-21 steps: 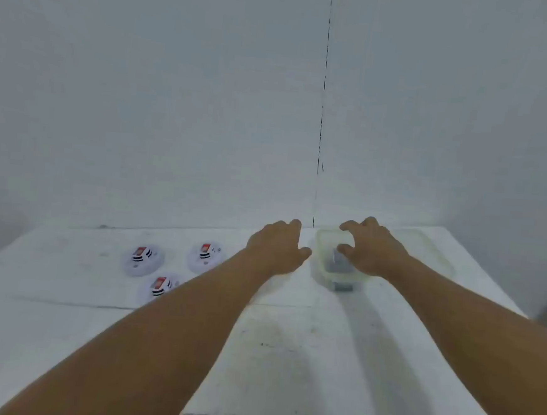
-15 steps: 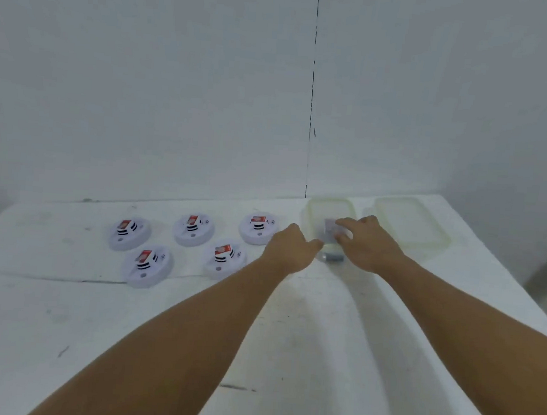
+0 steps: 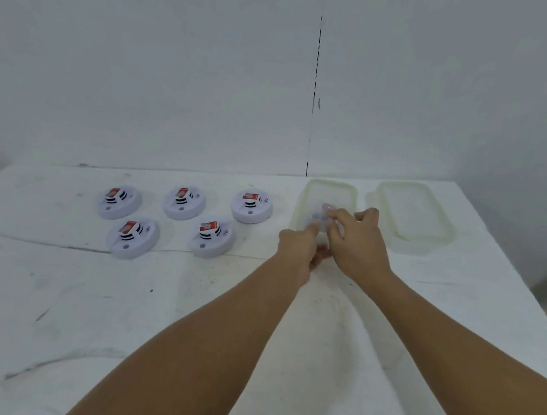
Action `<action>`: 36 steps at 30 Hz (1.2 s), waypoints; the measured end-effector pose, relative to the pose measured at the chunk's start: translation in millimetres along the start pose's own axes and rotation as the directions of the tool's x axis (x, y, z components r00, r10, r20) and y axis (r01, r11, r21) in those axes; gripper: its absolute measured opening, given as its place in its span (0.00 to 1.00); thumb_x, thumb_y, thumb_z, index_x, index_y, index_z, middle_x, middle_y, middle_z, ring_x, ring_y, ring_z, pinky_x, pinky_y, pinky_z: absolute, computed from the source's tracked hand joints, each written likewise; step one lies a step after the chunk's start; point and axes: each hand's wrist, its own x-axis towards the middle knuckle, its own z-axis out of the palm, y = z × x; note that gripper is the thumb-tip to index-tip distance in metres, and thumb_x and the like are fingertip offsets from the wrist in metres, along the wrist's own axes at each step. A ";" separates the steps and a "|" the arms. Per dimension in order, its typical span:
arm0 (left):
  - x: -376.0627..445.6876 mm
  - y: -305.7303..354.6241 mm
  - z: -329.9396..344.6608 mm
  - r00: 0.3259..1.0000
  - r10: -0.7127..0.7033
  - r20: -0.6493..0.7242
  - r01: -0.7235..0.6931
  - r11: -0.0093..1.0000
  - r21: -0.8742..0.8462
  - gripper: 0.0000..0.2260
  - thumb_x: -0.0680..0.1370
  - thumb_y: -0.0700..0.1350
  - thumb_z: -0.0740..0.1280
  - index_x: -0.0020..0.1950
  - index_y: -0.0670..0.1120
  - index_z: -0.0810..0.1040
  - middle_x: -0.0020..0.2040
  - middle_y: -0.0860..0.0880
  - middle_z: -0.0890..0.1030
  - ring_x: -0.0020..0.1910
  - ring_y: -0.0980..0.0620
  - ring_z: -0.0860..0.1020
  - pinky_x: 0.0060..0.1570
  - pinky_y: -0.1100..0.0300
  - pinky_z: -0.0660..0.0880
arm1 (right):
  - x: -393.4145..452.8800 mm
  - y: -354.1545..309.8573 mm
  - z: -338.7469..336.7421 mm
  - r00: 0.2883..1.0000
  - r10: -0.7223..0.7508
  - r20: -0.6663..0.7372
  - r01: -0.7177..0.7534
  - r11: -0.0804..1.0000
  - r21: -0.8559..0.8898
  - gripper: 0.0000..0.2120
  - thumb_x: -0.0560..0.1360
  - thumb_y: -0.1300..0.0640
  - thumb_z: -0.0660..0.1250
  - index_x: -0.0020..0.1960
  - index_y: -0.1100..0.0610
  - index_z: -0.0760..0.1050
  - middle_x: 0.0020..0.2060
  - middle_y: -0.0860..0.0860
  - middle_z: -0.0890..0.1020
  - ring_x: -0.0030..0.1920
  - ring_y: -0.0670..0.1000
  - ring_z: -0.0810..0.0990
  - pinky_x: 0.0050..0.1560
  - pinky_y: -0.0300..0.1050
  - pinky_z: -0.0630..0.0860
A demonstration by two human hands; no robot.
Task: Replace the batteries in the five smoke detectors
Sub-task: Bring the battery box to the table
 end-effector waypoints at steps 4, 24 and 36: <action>2.4 3.2 -18.6 0.995 0.099 -0.031 -0.094 0.988 0.119 0.20 0.84 0.50 0.67 0.69 0.40 0.68 0.41 0.41 0.83 0.31 0.50 0.79 0.29 0.61 0.71 | 1.0 -11.6 -3.2 1.000 -0.005 -0.024 0.003 0.995 -0.100 0.16 0.83 0.44 0.60 0.69 0.46 0.75 0.57 0.55 0.68 0.57 0.56 0.71 0.51 0.52 0.79; -53.8 29.2 -221.7 0.963 0.091 0.254 -0.201 0.870 0.451 0.11 0.85 0.50 0.66 0.50 0.46 0.67 0.33 0.47 0.76 0.28 0.52 0.66 0.33 0.61 0.65 | -59.7 -70.3 50.5 0.900 0.400 0.172 -0.435 0.836 0.334 0.16 0.81 0.43 0.62 0.56 0.55 0.74 0.46 0.49 0.77 0.43 0.49 0.74 0.42 0.47 0.68; -71.6 19.7 -267.8 0.983 0.135 0.125 -0.177 0.877 0.447 0.11 0.84 0.52 0.64 0.47 0.47 0.69 0.31 0.54 0.72 0.28 0.54 0.67 0.37 0.58 0.66 | -102.8 -97.6 70.3 0.887 0.325 0.328 -0.424 0.854 0.300 0.14 0.81 0.43 0.56 0.45 0.54 0.63 0.42 0.51 0.67 0.42 0.53 0.67 0.44 0.51 0.62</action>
